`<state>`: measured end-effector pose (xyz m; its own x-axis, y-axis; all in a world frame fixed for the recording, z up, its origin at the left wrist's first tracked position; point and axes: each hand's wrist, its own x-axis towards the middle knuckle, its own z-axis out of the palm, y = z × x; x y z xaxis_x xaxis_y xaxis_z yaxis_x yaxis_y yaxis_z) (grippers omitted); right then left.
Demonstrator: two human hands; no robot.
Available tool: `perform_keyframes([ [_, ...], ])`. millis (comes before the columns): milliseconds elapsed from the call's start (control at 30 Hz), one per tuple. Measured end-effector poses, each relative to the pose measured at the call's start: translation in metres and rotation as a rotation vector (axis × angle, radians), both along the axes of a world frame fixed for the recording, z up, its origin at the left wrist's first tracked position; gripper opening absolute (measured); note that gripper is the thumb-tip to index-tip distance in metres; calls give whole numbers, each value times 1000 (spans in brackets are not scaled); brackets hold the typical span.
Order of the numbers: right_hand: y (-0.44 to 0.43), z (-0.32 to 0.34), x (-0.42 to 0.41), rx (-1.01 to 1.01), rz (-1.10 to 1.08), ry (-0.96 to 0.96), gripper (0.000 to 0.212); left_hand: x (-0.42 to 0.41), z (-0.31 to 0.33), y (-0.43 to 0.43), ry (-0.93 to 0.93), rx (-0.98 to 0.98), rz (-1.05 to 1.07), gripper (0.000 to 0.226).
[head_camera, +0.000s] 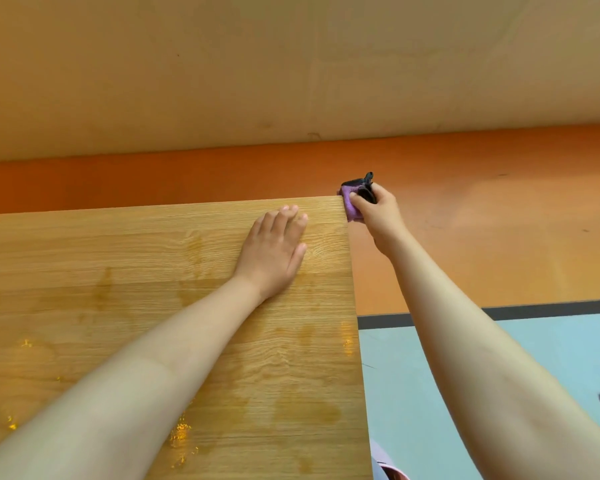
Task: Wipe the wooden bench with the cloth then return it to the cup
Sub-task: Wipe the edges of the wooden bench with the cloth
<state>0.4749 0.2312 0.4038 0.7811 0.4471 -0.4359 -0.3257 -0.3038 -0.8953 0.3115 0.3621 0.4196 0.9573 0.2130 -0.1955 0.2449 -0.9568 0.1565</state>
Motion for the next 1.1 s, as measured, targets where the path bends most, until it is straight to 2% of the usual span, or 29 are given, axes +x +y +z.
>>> perform_keyframes([
  [100,-3,9,20,-51,101,-84,10,1,9,4,-23,-35,-31,50],
  [167,-4,19,34,-125,154,-172,16,2,18,17,-75,-80,-20,49],
  [267,4,34,51,-217,325,-310,14,1,22,48,-128,-58,114,52],
  [400,29,39,60,-378,622,-372,11,2,8,77,124,-37,215,67],
  [500,43,39,61,-503,827,-372,8,4,-3,80,165,12,187,66],
  [633,62,36,54,-493,895,-358,8,5,-7,84,176,23,172,65],
  [833,109,21,14,-356,927,-357,9,3,-6,83,167,10,179,64],
  [1100,35,34,70,-477,866,-310,11,7,-3,83,183,-9,173,64],
])
